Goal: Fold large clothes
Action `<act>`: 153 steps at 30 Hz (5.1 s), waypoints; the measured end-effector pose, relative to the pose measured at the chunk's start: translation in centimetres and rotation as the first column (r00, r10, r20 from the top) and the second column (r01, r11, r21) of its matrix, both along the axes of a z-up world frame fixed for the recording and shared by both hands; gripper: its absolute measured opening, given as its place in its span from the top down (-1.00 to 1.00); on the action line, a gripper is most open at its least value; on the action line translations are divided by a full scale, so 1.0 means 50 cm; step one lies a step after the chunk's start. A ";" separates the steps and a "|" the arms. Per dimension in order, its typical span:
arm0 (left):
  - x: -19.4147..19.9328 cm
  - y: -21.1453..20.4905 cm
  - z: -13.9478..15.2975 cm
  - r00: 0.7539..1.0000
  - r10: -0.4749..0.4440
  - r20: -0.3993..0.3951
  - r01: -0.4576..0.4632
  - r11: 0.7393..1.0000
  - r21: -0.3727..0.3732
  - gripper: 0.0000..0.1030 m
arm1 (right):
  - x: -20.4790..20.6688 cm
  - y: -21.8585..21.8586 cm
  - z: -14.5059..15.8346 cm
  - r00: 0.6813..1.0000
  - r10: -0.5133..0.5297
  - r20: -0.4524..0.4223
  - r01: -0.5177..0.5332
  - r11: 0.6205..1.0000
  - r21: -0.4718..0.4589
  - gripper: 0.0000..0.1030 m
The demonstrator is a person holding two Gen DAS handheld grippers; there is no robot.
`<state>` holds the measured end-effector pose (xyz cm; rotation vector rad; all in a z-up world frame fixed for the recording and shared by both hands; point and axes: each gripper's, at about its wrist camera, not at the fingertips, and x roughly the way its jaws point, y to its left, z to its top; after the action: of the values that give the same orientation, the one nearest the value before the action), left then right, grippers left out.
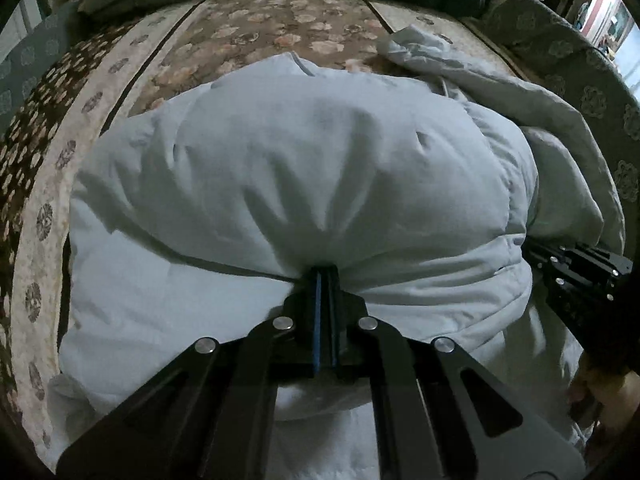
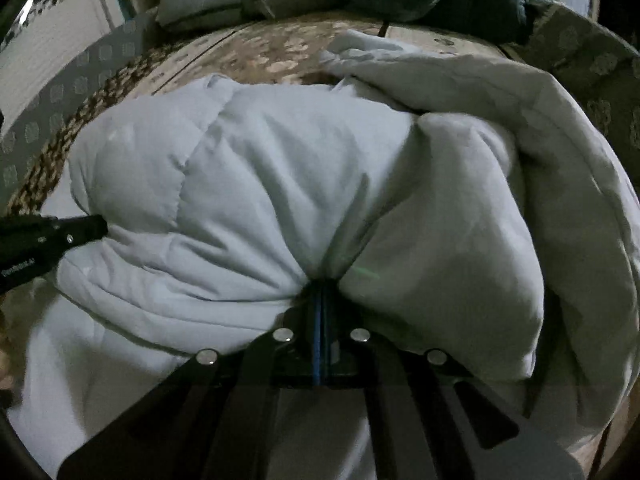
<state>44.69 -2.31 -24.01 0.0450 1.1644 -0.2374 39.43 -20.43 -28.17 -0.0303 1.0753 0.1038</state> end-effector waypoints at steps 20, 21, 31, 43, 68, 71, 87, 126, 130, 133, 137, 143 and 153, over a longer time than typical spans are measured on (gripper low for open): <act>-0.048 0.053 0.111 0.994 0.040 0.100 -0.045 0.998 0.041 -0.28 | 0.089 -0.149 0.051 0.993 -0.116 0.000 0.115 0.985 -0.127 0.15; -0.044 0.053 0.111 0.994 0.040 0.103 -0.045 0.998 0.044 -0.28 | 0.080 -0.141 0.067 0.995 -0.094 0.019 0.096 0.988 -0.119 0.15; -0.029 0.066 0.121 0.988 0.088 0.129 -0.090 0.996 0.016 -0.59 | 0.110 -0.127 0.183 0.990 -0.053 0.129 0.075 0.983 -0.168 -0.33; -0.030 0.091 0.105 0.991 0.096 0.088 -0.095 0.995 -0.013 -0.60 | 0.295 -0.129 0.061 0.996 -0.082 -0.028 0.065 0.919 -0.390 -0.33; -0.059 0.043 0.147 0.992 0.052 0.117 -0.055 0.998 0.019 -0.59 | -0.053 -0.128 0.220 0.987 0.025 0.162 -0.017 0.998 -0.054 0.71; -0.061 0.018 0.147 0.993 0.028 0.112 -0.030 0.999 0.021 -0.59 | -0.040 -0.151 0.157 0.996 0.006 0.089 -0.002 0.999 -0.054 0.67; 0.024 -0.193 0.084 0.987 -0.148 0.058 0.151 0.987 -0.045 0.29 | -0.078 -0.186 0.209 0.995 -0.005 0.097 0.013 0.996 -0.087 -0.40; -0.049 0.127 0.140 0.992 0.116 0.052 -0.116 0.993 0.002 0.32 | -0.039 -0.119 0.205 0.958 -0.206 0.199 0.197 0.978 0.062 -0.52; -0.011 0.088 0.091 0.992 0.126 -0.009 -0.126 0.991 0.043 0.46 | 0.006 -0.080 0.162 0.975 -0.176 0.133 0.168 0.984 0.066 0.44; -0.001 0.095 0.067 0.991 0.130 -0.044 -0.128 0.991 0.046 0.55 | 0.036 -0.074 0.117 0.982 -0.173 0.079 0.168 0.984 0.066 0.50; 0.011 0.105 0.039 0.991 0.120 -0.058 -0.117 0.992 0.048 0.61 | 0.067 -0.072 0.077 0.983 -0.178 0.037 0.176 0.983 0.056 0.52; 0.041 0.095 0.002 0.992 0.101 -0.074 -0.098 0.994 0.052 0.61 | 0.101 -0.070 0.048 0.986 -0.166 0.008 0.166 0.986 0.020 0.55; 0.085 0.090 -0.038 0.991 0.080 -0.109 -0.078 0.997 0.015 0.61 | 0.141 -0.068 0.022 0.988 -0.152 -0.008 0.152 0.988 -0.012 0.56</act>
<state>48.94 2.21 -25.92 -0.0047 1.2740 -0.1651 46.51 -23.83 -27.05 0.0421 1.0839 -0.0392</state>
